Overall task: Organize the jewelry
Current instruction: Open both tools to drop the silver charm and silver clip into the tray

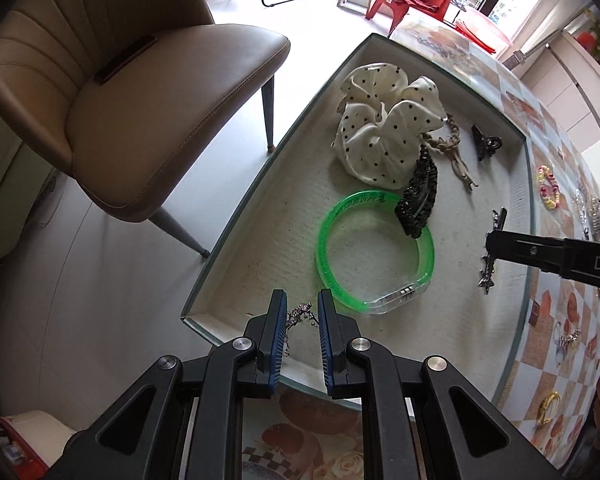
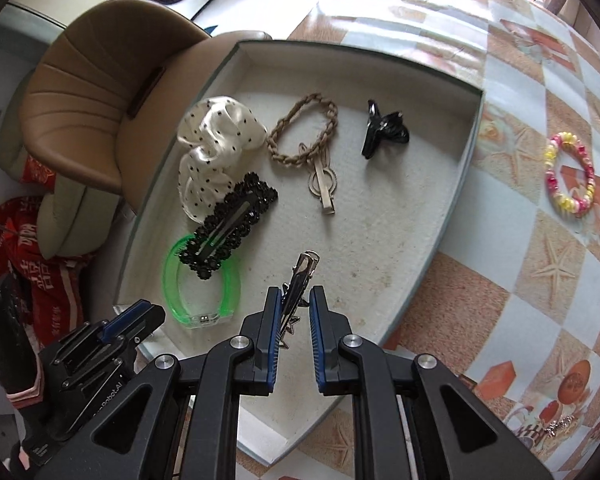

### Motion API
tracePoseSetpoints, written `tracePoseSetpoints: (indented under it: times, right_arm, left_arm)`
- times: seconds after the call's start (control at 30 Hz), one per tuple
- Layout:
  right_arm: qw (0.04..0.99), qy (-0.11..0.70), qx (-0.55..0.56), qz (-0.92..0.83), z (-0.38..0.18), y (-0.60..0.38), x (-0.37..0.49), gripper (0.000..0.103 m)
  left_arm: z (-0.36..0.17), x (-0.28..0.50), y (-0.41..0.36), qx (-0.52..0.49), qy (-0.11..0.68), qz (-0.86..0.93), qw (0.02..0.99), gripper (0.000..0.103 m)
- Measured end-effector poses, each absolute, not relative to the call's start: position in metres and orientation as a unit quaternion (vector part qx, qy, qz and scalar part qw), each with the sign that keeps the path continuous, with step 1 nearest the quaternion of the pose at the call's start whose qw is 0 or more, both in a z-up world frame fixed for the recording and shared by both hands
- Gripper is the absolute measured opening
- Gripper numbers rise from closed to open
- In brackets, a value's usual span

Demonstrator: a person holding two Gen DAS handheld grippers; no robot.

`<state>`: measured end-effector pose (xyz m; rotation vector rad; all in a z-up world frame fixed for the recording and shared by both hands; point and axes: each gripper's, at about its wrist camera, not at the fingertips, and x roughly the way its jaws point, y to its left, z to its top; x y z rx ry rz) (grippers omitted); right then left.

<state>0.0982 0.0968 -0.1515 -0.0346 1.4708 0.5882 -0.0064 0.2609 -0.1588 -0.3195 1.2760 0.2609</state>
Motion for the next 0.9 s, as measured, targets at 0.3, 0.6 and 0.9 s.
tracePoseSetpoints:
  times: [0.3,0.6,0.9]
  right_arm:
    - [0.695,0.673,-0.024,0.253,-0.167,0.107,0.098,0.015]
    - [0.697,0.671,-0.028,0.252,-0.168,0.107,0.097,0.015]
    - [0.694,0.674,-0.021,0.254,-0.165,0.105,0.097,0.027]
  left_arm:
    - [-0.166,-0.002,0.257,-0.133,0.597,0.125,0.781,0.019]
    - [-0.170,0.003,0.250,-0.116,0.607,0.131,0.775,0.019]
    - [-0.166,0.005,0.249,-0.105,0.610,0.144,0.772,0.020]
